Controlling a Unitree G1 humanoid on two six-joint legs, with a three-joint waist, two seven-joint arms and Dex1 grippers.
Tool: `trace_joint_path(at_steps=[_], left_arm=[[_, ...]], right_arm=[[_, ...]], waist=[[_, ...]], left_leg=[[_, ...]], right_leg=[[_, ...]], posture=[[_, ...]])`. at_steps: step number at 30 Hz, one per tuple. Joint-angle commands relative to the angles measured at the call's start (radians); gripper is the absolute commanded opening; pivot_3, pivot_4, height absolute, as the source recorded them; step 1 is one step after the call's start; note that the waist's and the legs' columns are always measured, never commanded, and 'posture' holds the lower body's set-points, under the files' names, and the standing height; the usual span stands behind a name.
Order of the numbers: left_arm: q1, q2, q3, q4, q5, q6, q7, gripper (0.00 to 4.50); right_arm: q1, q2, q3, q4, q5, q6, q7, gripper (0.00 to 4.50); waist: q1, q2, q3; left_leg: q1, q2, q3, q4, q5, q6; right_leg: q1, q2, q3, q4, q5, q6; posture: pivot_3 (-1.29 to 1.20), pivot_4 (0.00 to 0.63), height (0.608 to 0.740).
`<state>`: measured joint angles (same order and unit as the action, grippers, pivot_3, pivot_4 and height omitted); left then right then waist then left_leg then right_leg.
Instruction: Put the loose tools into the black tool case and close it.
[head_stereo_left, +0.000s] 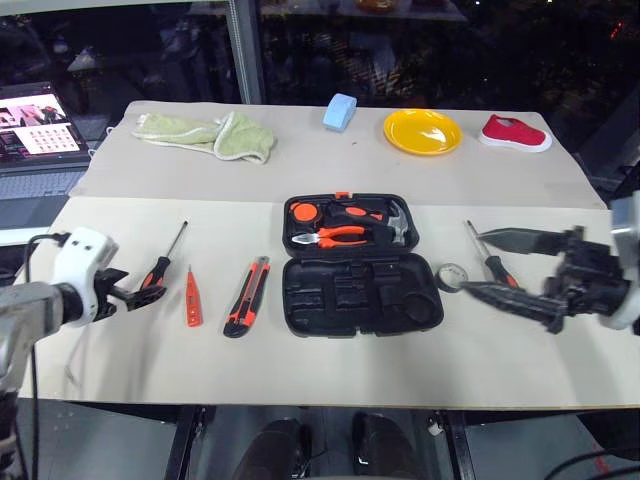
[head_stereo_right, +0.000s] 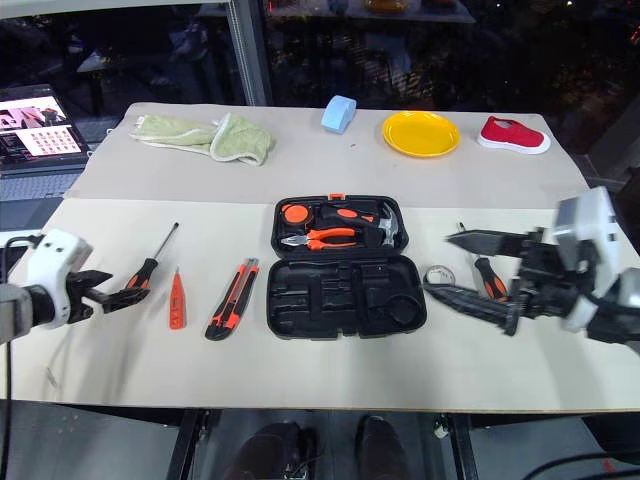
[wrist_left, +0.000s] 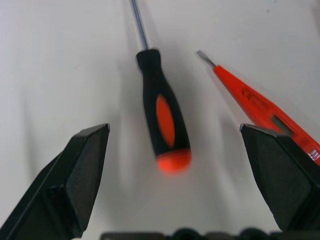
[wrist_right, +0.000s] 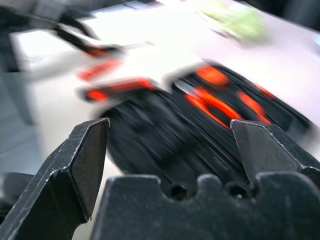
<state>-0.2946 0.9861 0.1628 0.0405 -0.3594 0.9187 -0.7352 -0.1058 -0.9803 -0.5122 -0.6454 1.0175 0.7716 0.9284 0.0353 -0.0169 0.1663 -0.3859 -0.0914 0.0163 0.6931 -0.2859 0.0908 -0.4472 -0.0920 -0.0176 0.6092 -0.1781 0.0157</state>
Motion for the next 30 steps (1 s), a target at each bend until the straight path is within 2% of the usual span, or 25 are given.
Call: trace_joint_path(at_steps=[1, 4, 7, 12, 15, 19, 22, 24, 26, 27, 30], left_arm=[[-0.081, -0.006, -0.056, 0.101, 0.035, -0.007, -0.021, 4.48], [-0.123, -0.009, -0.117, 0.168, 0.074, -0.031, -0.045, 4.48], [-0.157, -0.024, -0.145, 0.232, 0.106, -0.059, -0.044, 3.85], [-0.181, -0.028, -0.169, 0.295, 0.134, -0.082, -0.056, 1.89], [-0.194, -0.016, -0.173, 0.327, 0.15, -0.102, -0.065, 0.91], [-0.27, -0.015, -0.171, 0.371, 0.172, -0.233, -0.101, 0.91], [-0.403, -0.051, -0.191, 0.375, 0.176, -0.334, -0.158, 0.91], [-0.499, -0.086, -0.247, 0.33, 0.171, -0.425, -0.285, 0.91], [-0.552, -0.124, -0.298, 0.27, 0.158, -0.533, -0.42, 0.91], [-0.57, -0.151, -0.313, 0.249, 0.146, -0.569, -0.467, 0.91], [-0.622, -0.237, -0.381, 0.225, 0.152, -0.598, -0.55, 0.91]], right_arm=[[-0.003, 0.012, 0.004, -0.053, 0.045, -0.007, -0.04, 4.5], [0.008, 0.02, 0.005, -0.078, 0.062, -0.019, -0.054, 4.5], [0.024, 0.03, 0.005, -0.088, 0.058, -0.03, -0.057, 4.5], [0.069, 0.039, -0.009, -0.097, 0.031, -0.057, -0.048, 4.5], [0.1, 0.041, -0.028, -0.099, 0.026, -0.07, -0.045, 4.5], [0.16, 0.047, -0.069, -0.094, 0.01, -0.079, -0.052, 4.5], [0.233, 0.064, -0.107, -0.095, -0.013, -0.087, -0.045, 4.5], [0.282, 0.081, -0.131, -0.095, -0.026, -0.092, -0.045, 4.5], [0.319, 0.095, -0.145, -0.096, -0.041, -0.1, -0.047, 4.5], [0.333, 0.102, -0.149, -0.097, -0.047, -0.104, -0.051, 4.5], [0.371, 0.124, -0.152, -0.103, -0.072, -0.119, -0.065, 4.5]], waist=[[0.001, -0.002, -0.001], [0.005, -0.002, -0.001], [0.007, -0.002, -0.001], [0.005, -0.001, -0.002], [0.002, -0.001, -0.002], [0.003, -0.001, -0.002], [0.01, -0.004, -0.001], [0.026, -0.006, -0.002], [0.033, -0.007, -0.002], [0.032, -0.007, -0.003], [0.021, -0.006, -0.003]], left_leg=[[-0.001, 0.0, 0.0, 0.0, 0.0, 0.0], [-0.004, -0.002, 0.0, 0.001, 0.0, 0.0], [-0.003, -0.002, 0.0, 0.001, 0.001, -0.001], [0.0, -0.001, 0.0, 0.001, 0.002, -0.003], [0.008, 0.001, 0.0, 0.001, -0.002, 0.004], [0.01, 0.001, 0.0, 0.001, -0.002, 0.004], [0.005, 0.001, -0.001, 0.002, -0.002, 0.003], [0.0, 0.001, -0.001, 0.005, 0.001, -0.002], [-0.007, 0.0, -0.003, 0.01, 0.0, 0.0], [-0.011, -0.001, -0.003, 0.012, -0.001, 0.002], [-0.015, -0.005, -0.002, 0.013, -0.001, 0.004]], right_leg=[[-0.003, 0.0, 0.0, 0.001, 0.0, 0.0], [-0.007, -0.001, 0.0, 0.002, 0.0, 0.0], [-0.007, -0.001, 0.0, 0.002, 0.0, 0.0], [0.0, -0.002, 0.001, 0.002, 0.002, -0.001], [0.007, -0.001, 0.001, 0.002, 0.002, -0.001], [0.008, -0.001, 0.001, 0.002, 0.002, -0.001], [0.006, -0.001, 0.0, 0.002, 0.002, -0.002], [0.003, -0.001, -0.001, 0.002, 0.003, -0.001], [-0.002, -0.001, -0.003, 0.001, 0.004, 0.001], [-0.007, -0.001, -0.002, 0.001, 0.006, 0.003], [-0.008, -0.002, 0.0, 0.001, 0.008, 0.007]], posture=[[0.0, 0.15, 0.732], [0.0, 0.15, 0.732], [0.0, 0.15, 0.732], [0.0, 0.15, 0.732], [0.0, 0.15, 0.732], [0.0, 0.15, 0.732], [0.0, 0.15, 0.732], [0.0, 0.15, 0.732], [0.0, 0.15, 0.732], [0.0, 0.15, 0.732], [0.0, 0.15, 0.732]])
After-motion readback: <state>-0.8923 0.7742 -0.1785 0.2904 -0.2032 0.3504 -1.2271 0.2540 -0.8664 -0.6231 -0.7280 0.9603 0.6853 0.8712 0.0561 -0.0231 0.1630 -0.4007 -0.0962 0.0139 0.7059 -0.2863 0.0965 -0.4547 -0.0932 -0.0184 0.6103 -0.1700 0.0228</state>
